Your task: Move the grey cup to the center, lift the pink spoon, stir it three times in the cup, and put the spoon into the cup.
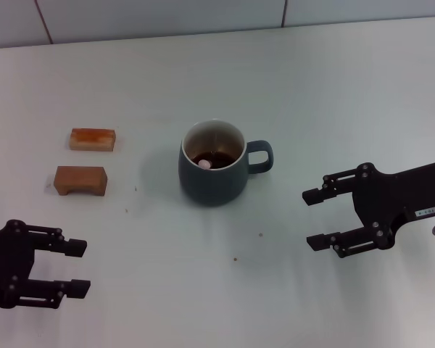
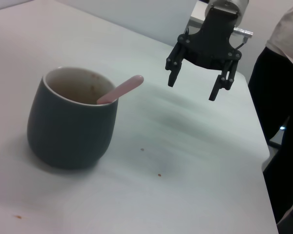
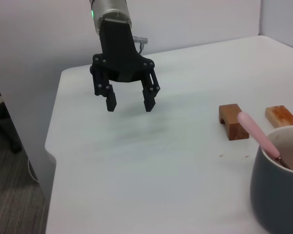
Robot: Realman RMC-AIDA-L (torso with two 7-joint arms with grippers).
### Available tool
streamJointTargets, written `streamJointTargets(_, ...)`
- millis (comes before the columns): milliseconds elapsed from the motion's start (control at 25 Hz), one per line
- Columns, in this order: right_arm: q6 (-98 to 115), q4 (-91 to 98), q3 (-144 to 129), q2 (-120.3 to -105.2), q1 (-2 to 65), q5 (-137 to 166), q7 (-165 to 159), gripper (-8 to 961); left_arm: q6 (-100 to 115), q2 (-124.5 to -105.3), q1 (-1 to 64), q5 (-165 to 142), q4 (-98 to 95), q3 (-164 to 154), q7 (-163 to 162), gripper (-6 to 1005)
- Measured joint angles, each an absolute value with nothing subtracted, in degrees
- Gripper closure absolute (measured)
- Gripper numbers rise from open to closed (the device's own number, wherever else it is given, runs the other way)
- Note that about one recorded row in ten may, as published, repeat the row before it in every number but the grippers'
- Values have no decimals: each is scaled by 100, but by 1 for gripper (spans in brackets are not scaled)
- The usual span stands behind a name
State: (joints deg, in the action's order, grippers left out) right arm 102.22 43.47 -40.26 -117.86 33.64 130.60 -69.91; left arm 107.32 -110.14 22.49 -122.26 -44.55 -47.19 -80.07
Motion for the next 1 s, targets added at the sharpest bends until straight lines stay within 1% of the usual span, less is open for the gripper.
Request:
streamJointTargets(480,10249,4329,-4035,-11786,3387,13060,-6987,249,10759,-11077,2305,-12292,-4467,-4747,-7661,348)
streamJointTargets(1000,10237,4309,-4034,-11791,3356,13059,-6987,249,10844,-11104,2375,-12295,-4544,-4768,-7655,348)
